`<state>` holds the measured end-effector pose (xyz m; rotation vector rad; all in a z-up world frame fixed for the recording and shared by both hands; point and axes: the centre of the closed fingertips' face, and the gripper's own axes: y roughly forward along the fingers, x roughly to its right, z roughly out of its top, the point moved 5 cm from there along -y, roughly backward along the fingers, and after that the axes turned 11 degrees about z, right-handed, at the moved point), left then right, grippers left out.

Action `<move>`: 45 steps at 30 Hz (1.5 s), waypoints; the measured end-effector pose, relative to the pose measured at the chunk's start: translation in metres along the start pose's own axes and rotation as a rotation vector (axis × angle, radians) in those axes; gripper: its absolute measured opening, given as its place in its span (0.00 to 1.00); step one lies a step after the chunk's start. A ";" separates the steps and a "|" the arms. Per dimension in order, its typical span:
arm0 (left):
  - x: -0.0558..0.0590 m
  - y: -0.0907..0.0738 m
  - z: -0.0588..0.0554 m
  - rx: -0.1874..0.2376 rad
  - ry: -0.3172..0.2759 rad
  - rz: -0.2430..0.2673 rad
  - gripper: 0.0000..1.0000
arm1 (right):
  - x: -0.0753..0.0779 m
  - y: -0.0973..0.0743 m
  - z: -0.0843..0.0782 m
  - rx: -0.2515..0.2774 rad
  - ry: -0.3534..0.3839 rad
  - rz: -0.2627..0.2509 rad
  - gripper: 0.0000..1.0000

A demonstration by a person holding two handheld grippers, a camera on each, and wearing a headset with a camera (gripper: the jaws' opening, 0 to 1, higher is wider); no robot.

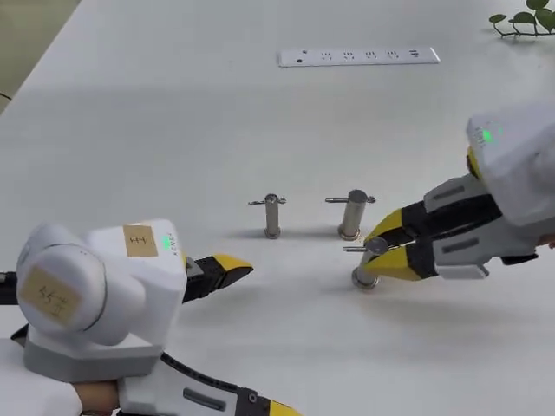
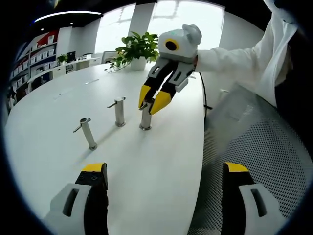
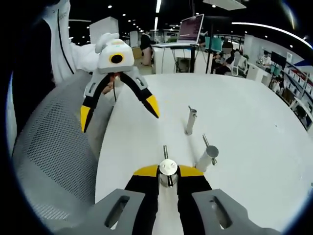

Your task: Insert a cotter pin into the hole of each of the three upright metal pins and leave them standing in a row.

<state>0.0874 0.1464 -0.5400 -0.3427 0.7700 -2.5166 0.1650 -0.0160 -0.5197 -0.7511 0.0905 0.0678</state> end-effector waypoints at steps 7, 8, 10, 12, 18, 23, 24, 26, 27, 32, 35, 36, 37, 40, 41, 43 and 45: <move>-0.002 -0.003 0.000 0.001 -0.011 0.013 0.97 | 0.022 -0.022 -0.018 -0.012 0.024 -0.049 0.08; -0.002 -0.004 0.000 0.002 -0.014 0.012 0.97 | 0.023 -0.024 -0.021 -0.024 0.018 -0.052 0.08; -0.001 -0.004 -0.001 -0.002 -0.023 0.006 0.97 | 0.027 -0.027 -0.025 -0.046 0.012 -0.054 0.08; 0.000 -0.004 -0.003 -0.010 -0.017 0.005 0.97 | 0.032 -0.029 -0.029 -0.047 0.020 -0.062 0.08; 0.003 -0.005 -0.006 -0.023 -0.021 0.004 0.96 | 0.040 -0.034 -0.033 -0.018 0.052 -0.070 0.08; 0.004 -0.006 -0.008 -0.029 -0.038 0.012 0.96 | 0.040 -0.032 -0.033 -0.001 0.069 -0.066 0.08; 0.004 -0.006 -0.009 -0.030 -0.038 0.010 0.96 | 0.040 -0.032 -0.033 -0.002 0.071 -0.065 0.08; 0.004 -0.006 -0.009 -0.031 -0.039 0.011 0.96 | 0.039 -0.031 -0.032 0.004 0.077 -0.060 0.08; 0.005 -0.007 -0.009 -0.032 -0.040 0.010 0.96 | 0.039 -0.030 -0.031 0.010 0.086 -0.057 0.08; 0.005 -0.006 -0.009 -0.034 -0.045 0.008 0.96 | 0.035 -0.029 -0.029 0.020 0.096 -0.050 0.08; 0.005 -0.006 -0.010 -0.041 -0.049 0.004 0.96 | 0.037 -0.029 -0.030 0.037 0.107 -0.044 0.08; 0.005 -0.006 -0.010 -0.046 -0.053 0.002 0.96 | 0.038 -0.030 -0.031 0.038 0.098 -0.046 0.08; 0.006 -0.005 -0.010 -0.050 -0.056 0.001 0.96 | 0.038 -0.029 -0.030 0.040 0.099 -0.047 0.08; 0.006 -0.004 -0.010 -0.052 -0.053 0.003 0.96 | 0.039 -0.028 -0.030 0.070 0.128 -0.064 0.10; 0.006 -0.004 -0.010 -0.051 -0.052 0.003 0.96 | 0.039 -0.027 -0.029 0.079 0.139 -0.074 0.14; 0.007 -0.004 -0.007 -0.036 -0.061 0.005 0.96 | 0.042 -0.028 -0.027 0.119 0.129 -0.104 0.36; 0.007 -0.005 -0.005 -0.018 -0.075 0.013 0.97 | 0.041 -0.029 -0.024 0.136 0.140 -0.123 0.55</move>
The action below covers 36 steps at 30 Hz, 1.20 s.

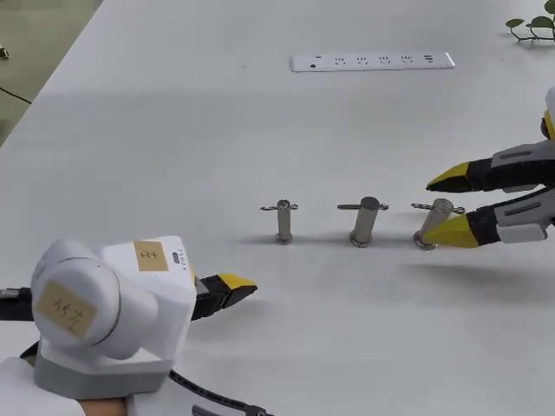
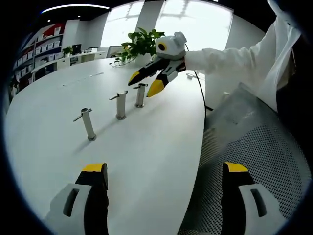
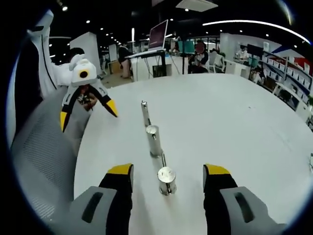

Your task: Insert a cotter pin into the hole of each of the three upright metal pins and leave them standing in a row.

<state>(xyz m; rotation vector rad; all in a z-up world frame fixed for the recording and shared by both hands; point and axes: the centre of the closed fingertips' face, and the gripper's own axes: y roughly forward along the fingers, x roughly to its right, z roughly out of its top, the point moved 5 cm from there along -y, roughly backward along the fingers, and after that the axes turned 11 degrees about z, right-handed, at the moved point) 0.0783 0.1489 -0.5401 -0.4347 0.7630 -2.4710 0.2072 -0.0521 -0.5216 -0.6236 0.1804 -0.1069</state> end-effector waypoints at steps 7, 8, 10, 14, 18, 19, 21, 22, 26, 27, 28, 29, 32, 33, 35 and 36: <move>-0.016 -0.007 0.016 0.105 -0.094 0.095 0.99 | -0.014 -0.008 0.011 0.054 0.037 -0.047 0.76; -0.019 -0.009 0.018 0.120 -0.111 0.109 0.99 | -0.017 -0.009 0.012 0.065 0.061 -0.050 0.81; -0.027 -0.013 0.023 0.154 -0.140 0.144 0.99 | -0.024 -0.013 0.015 0.094 0.061 -0.060 0.84; -0.035 -0.020 0.028 0.184 -0.180 0.179 0.99 | -0.029 -0.020 0.009 0.116 0.111 -0.072 0.90; -0.040 -0.024 0.030 0.191 -0.204 0.205 0.99 | -0.039 -0.030 0.003 0.139 0.166 -0.095 0.93; -0.041 -0.024 0.030 0.192 -0.211 0.213 0.99 | -0.042 -0.033 0.001 0.150 0.180 -0.103 0.94; -0.042 -0.025 0.030 0.193 -0.217 0.226 0.99 | -0.044 -0.037 -0.002 0.165 0.209 -0.119 0.95; -0.043 -0.026 0.030 0.195 -0.221 0.229 0.99 | -0.046 -0.039 -0.004 0.170 0.218 -0.125 0.96; -0.045 -0.029 0.029 0.191 -0.227 0.253 0.99 | -0.052 -0.050 -0.013 0.198 0.275 -0.176 0.98; -0.045 -0.030 0.028 0.178 -0.222 0.262 0.99 | -0.054 -0.052 -0.016 0.213 0.302 -0.192 0.98; -0.046 -0.030 0.027 0.173 -0.222 0.265 0.99 | -0.055 -0.053 -0.018 0.219 0.317 -0.201 0.98; -0.046 -0.031 0.026 0.169 -0.226 0.271 0.99 | -0.056 -0.054 -0.021 0.223 0.323 -0.207 0.98; -0.047 -0.032 0.025 0.166 -0.238 0.283 0.98 | -0.060 -0.058 -0.029 0.238 0.364 -0.229 0.98; -0.048 -0.033 0.025 0.164 -0.246 0.288 0.98 | -0.062 -0.059 -0.031 0.244 0.383 -0.235 0.98; -0.050 -0.034 0.024 0.167 -0.259 0.300 0.97 | -0.064 -0.062 -0.036 0.248 0.406 -0.249 0.98; -0.051 -0.034 0.024 0.169 -0.263 0.304 0.97 | -0.064 -0.062 -0.036 0.251 0.414 -0.255 0.98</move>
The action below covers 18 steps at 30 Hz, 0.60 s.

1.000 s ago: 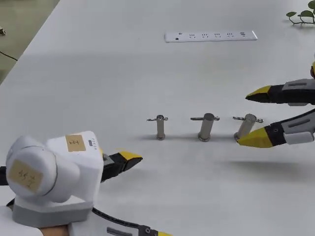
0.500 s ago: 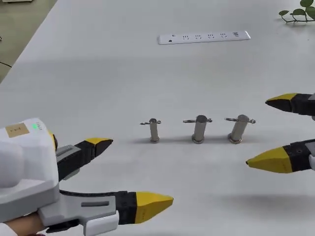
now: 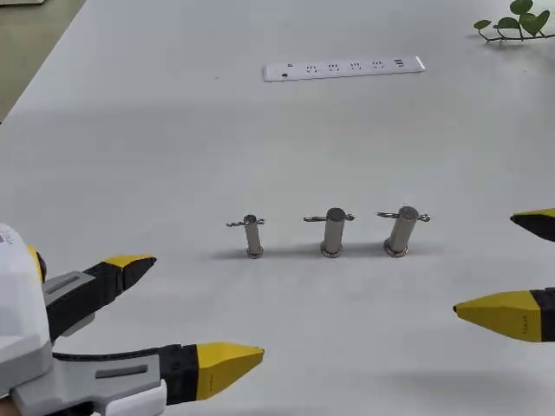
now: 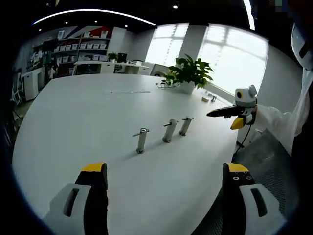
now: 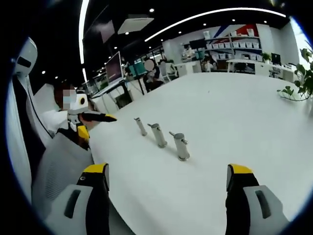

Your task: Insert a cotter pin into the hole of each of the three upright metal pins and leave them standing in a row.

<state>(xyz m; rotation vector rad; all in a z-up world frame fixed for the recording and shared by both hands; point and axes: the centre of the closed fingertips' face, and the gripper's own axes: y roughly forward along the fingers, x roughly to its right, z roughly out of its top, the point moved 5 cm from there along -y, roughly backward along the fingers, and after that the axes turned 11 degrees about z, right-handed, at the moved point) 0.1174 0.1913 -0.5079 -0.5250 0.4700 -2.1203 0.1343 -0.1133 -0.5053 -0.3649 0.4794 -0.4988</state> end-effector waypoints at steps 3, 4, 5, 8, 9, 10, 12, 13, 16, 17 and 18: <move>-0.002 0.000 0.001 0.004 -0.014 0.014 0.97 | 0.000 -0.002 -0.002 0.005 0.013 -0.012 0.98; -0.003 0.000 0.001 0.007 -0.019 0.020 0.97 | 0.000 -0.002 -0.003 0.003 0.013 -0.014 0.98; -0.004 0.000 0.001 0.004 -0.022 0.026 0.97 | 0.000 -0.003 -0.004 -0.006 0.016 -0.021 0.98; -0.007 0.000 0.000 -0.002 -0.023 0.045 0.94 | 0.000 -0.004 -0.005 -0.013 0.022 -0.029 0.98; -0.008 0.000 -0.001 -0.005 -0.024 0.048 0.94 | 0.000 -0.005 -0.005 -0.008 0.025 -0.032 0.98; -0.008 0.000 -0.001 -0.005 -0.024 0.050 0.94 | 0.000 -0.005 -0.004 -0.005 0.025 -0.032 0.98; -0.008 -0.001 -0.002 -0.008 -0.028 0.051 0.94 | -0.001 -0.006 -0.003 -0.001 0.026 -0.038 0.98; -0.008 -0.002 -0.002 -0.008 -0.028 0.054 0.94 | -0.001 -0.007 -0.004 -0.002 0.028 -0.042 0.98; -0.008 -0.002 -0.003 -0.014 -0.026 0.056 0.94 | -0.001 -0.008 -0.005 -0.001 0.035 -0.051 0.98; -0.008 -0.002 -0.003 -0.016 -0.026 0.055 0.94 | -0.001 -0.009 -0.006 -0.001 0.039 -0.054 0.98; -0.008 -0.003 -0.004 -0.021 -0.028 0.055 0.94 | -0.002 -0.010 -0.006 0.001 0.042 -0.056 0.98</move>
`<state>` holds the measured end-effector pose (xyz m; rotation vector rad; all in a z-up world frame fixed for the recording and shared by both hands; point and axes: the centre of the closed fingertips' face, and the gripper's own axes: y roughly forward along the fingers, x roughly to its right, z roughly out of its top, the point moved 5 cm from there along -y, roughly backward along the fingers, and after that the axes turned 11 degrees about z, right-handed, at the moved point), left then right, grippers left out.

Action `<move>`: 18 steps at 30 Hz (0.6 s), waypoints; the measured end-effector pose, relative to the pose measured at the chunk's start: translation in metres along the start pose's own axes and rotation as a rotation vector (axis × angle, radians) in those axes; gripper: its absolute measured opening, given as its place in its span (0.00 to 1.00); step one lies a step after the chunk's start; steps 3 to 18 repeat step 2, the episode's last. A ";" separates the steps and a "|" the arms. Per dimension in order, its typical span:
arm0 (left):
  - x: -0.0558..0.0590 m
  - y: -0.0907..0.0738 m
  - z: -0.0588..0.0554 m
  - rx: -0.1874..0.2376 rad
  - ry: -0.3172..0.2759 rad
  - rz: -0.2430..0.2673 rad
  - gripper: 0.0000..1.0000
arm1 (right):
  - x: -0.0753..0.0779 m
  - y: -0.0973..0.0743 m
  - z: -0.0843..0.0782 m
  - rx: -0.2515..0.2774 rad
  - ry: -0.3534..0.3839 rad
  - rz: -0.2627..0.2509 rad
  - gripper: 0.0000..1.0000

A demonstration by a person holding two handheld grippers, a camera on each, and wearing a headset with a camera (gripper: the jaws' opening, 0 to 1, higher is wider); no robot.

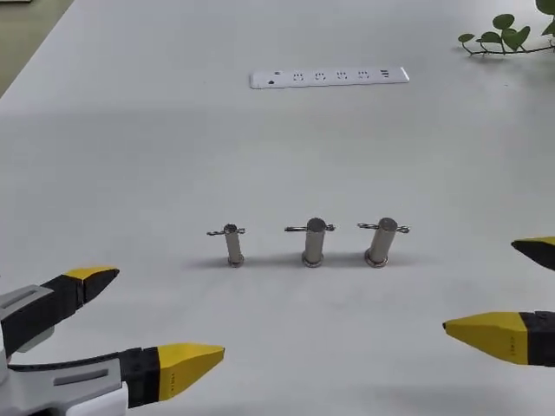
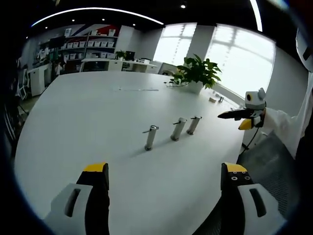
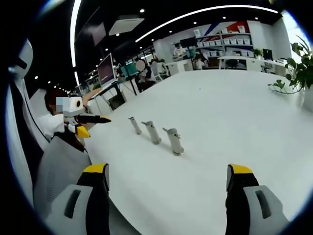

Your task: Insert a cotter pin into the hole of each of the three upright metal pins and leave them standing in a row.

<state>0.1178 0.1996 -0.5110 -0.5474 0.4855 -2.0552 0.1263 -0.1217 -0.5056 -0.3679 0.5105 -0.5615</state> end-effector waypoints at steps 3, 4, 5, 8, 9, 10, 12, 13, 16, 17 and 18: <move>0.000 0.000 -0.001 -0.005 0.002 0.001 0.94 | -0.001 -0.001 0.000 0.004 0.004 -0.004 0.98; 0.000 0.000 -0.001 -0.005 0.002 0.001 0.94 | -0.001 -0.001 0.000 0.004 0.004 -0.004 0.98; 0.000 0.000 -0.001 -0.005 0.002 0.001 0.94 | -0.001 -0.001 0.000 0.004 0.004 -0.004 0.98; 0.000 0.000 -0.001 -0.005 0.002 0.001 0.94 | -0.001 -0.001 0.000 0.004 0.004 -0.004 0.98; 0.000 0.000 -0.001 -0.005 0.002 0.001 0.94 | -0.001 -0.001 0.000 0.004 0.004 -0.004 0.98; 0.000 0.000 -0.001 -0.005 0.002 0.001 0.94 | -0.001 -0.001 0.000 0.004 0.004 -0.004 0.98; 0.000 0.000 -0.001 -0.005 0.002 0.001 0.94 | -0.001 -0.001 0.000 0.004 0.004 -0.004 0.98; 0.000 0.000 -0.001 -0.005 0.002 0.001 0.94 | -0.001 -0.001 0.000 0.004 0.004 -0.004 0.98; 0.000 0.000 -0.001 -0.005 0.002 0.001 0.94 | -0.001 -0.001 0.000 0.004 0.004 -0.004 0.98; 0.000 0.000 -0.001 -0.005 0.002 0.001 0.94 | -0.001 -0.001 0.000 0.004 0.004 -0.004 0.98; 0.000 0.000 -0.001 -0.005 0.002 0.001 0.94 | -0.001 -0.001 0.000 0.004 0.004 -0.004 0.98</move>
